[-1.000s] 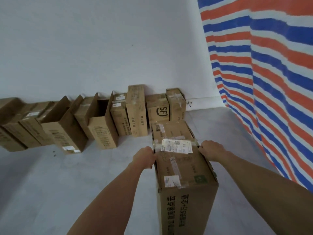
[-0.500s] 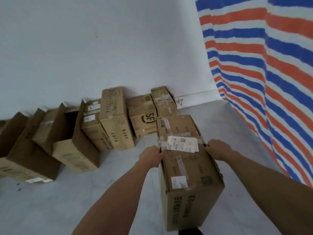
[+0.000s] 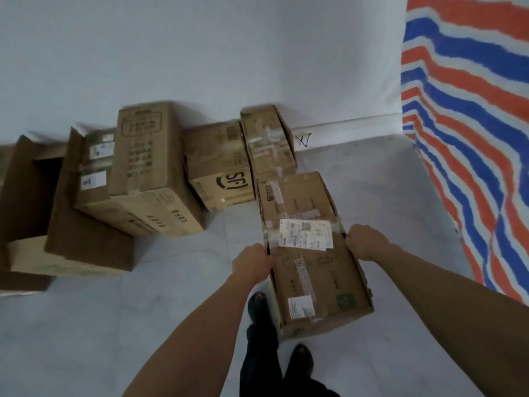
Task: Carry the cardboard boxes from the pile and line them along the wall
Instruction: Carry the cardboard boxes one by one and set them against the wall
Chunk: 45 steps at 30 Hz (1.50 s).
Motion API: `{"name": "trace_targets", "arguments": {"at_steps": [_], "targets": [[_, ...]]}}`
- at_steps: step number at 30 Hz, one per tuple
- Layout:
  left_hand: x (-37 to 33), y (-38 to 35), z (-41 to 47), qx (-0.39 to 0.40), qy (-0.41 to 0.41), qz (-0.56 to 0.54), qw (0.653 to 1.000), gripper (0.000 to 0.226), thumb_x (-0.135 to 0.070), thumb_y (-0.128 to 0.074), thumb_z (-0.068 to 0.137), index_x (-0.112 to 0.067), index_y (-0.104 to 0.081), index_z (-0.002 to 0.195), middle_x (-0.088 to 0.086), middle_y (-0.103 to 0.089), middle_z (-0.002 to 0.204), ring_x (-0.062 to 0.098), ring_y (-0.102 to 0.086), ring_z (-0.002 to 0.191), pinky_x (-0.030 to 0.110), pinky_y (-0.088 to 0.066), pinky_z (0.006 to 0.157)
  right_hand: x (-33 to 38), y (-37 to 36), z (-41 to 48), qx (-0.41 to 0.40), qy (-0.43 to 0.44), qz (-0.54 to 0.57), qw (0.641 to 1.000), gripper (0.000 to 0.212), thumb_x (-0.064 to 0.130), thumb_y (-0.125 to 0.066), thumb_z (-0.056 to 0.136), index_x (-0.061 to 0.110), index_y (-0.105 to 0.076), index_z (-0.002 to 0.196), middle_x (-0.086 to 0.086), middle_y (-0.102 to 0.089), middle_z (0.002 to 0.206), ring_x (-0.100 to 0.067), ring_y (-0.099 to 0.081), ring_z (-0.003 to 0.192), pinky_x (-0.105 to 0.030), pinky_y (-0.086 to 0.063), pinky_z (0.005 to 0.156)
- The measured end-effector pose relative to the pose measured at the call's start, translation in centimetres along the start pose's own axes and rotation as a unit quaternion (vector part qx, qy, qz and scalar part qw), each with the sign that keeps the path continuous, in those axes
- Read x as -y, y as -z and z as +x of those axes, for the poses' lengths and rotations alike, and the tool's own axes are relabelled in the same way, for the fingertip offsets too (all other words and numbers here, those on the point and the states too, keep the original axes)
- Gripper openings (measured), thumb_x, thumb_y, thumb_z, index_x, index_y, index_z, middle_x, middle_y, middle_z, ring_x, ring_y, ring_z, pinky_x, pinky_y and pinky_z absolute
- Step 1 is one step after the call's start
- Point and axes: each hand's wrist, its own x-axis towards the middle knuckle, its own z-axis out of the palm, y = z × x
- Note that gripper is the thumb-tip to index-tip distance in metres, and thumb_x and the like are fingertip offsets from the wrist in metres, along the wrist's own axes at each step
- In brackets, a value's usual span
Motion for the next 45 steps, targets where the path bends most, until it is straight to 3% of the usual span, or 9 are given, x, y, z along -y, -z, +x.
{"name": "trace_targets", "arguments": {"at_steps": [6, 11, 14, 23, 29, 33, 38, 42, 45], "targets": [[0.5, -0.9, 12.9, 0.035, 0.026, -0.015, 0.999, 0.022, -0.025, -0.045, 0.095, -0.014, -0.052, 0.078, 0.009, -0.067, 0.094, 0.025, -0.066, 0.087, 0.030, -0.051, 0.070, 2.4, -1.7, 12.8, 0.018, -0.053, 0.026, 0.998, 0.026, 0.008, -0.044, 0.098, 0.012, -0.043, 0.072, -0.013, -0.057, 0.087, -0.026, -0.056, 0.074, -0.029, -0.040, 0.053], [1.6, -3.0, 21.8, 0.036, 0.053, -0.014, 0.998, 0.032, -0.020, -0.042, 0.099, -0.016, -0.041, 0.068, 0.003, -0.053, 0.086, 0.018, -0.052, 0.081, 0.026, -0.038, 0.065, 3.7, -4.7, 21.0, 0.026, -0.077, 0.033, 0.996, 0.028, 0.003, -0.046, 0.096, 0.010, -0.040, 0.069, -0.021, -0.062, 0.103, -0.034, -0.059, 0.089, -0.032, -0.041, 0.070], [2.3, -4.9, 26.5, 0.043, 0.064, -0.016, 0.997, 0.035, -0.020, -0.041, 0.099, -0.017, -0.039, 0.064, 0.003, -0.054, 0.085, 0.019, -0.055, 0.081, 0.026, -0.038, 0.064, 3.4, -7.5, 25.1, 0.000, -0.062, 0.059, 0.996, 0.039, 0.002, -0.044, 0.098, 0.014, -0.033, 0.063, -0.025, -0.063, 0.103, -0.029, -0.054, 0.083, -0.030, -0.036, 0.068], [3.6, -9.4, 31.7, 0.060, 0.080, 0.009, 0.995, 0.025, -0.024, -0.039, 0.100, -0.013, -0.053, 0.083, 0.008, -0.065, 0.099, 0.024, -0.062, 0.091, 0.028, -0.041, 0.067, 2.8, -13.5, 30.0, -0.050, -0.081, 0.111, 0.989, 0.023, 0.002, -0.042, 0.098, -0.001, -0.054, 0.079, -0.026, -0.064, 0.093, -0.033, -0.054, 0.079, -0.031, -0.032, 0.066], [3.2, -9.5, 31.4, 0.060, 0.103, 0.008, 0.993, 0.026, -0.024, -0.039, 0.101, -0.012, -0.058, 0.089, 0.010, -0.065, 0.104, 0.024, -0.061, 0.090, 0.028, -0.042, 0.070, 2.6, -13.2, 30.7, -0.006, -0.088, 0.168, 0.982, 0.021, 0.008, -0.039, 0.101, -0.004, -0.056, 0.102, -0.025, -0.062, 0.108, -0.027, -0.048, 0.082, -0.030, -0.034, 0.070], [1.7, -6.7, 29.9, 0.064, 0.102, 0.014, 0.993, 0.033, -0.030, -0.036, 0.104, -0.011, -0.055, 0.123, 0.011, -0.056, 0.129, 0.027, -0.055, 0.115, 0.030, -0.039, 0.084, 3.3, -10.3, 28.7, 0.030, -0.080, 0.207, 0.975, 0.038, 0.013, -0.043, 0.101, 0.006, -0.046, 0.137, -0.019, -0.055, 0.133, -0.034, -0.054, 0.116, -0.033, -0.043, 0.089], [-1.2, -2.0, 23.6, 0.045, 0.083, 0.001, 0.996, 0.033, -0.024, -0.039, 0.103, -0.010, -0.050, 0.131, 0.010, -0.050, 0.139, 0.027, -0.048, 0.125, 0.031, -0.039, 0.096, 2.3, -7.1, 21.1, 0.072, -0.078, 0.236, 0.966, 0.046, 0.018, -0.047, 0.100, 0.009, -0.042, 0.145, -0.015, -0.049, 0.144, -0.031, -0.049, 0.129, -0.033, -0.040, 0.104], [-3.2, 0.3, 16.6, 0.043, 0.048, 0.004, 0.998, 0.029, -0.019, -0.043, 0.101, -0.009, -0.057, 0.124, 0.011, -0.055, 0.131, 0.030, -0.055, 0.115, 0.034, -0.047, 0.089, 0.9, -4.9, 13.2, 0.078, -0.093, 0.232, 0.965, 0.036, 0.011, -0.051, 0.097, 0.002, -0.058, 0.131, -0.017, -0.057, 0.133, -0.031, -0.061, 0.107, -0.031, -0.048, 0.089], [-3.9, 0.7, 11.9, 0.059, -0.004, 0.018, 0.998, 0.020, -0.017, -0.047, 0.098, -0.008, -0.062, 0.106, 0.015, -0.064, 0.114, 0.033, -0.063, 0.099, 0.039, -0.056, 0.083, -0.2, -4.5, 8.0, 0.064, -0.111, 0.261, 0.957, 0.030, 0.007, -0.052, 0.095, -0.009, -0.064, 0.118, -0.024, -0.067, 0.114, -0.033, -0.067, 0.088, -0.042, -0.059, 0.081]]}}
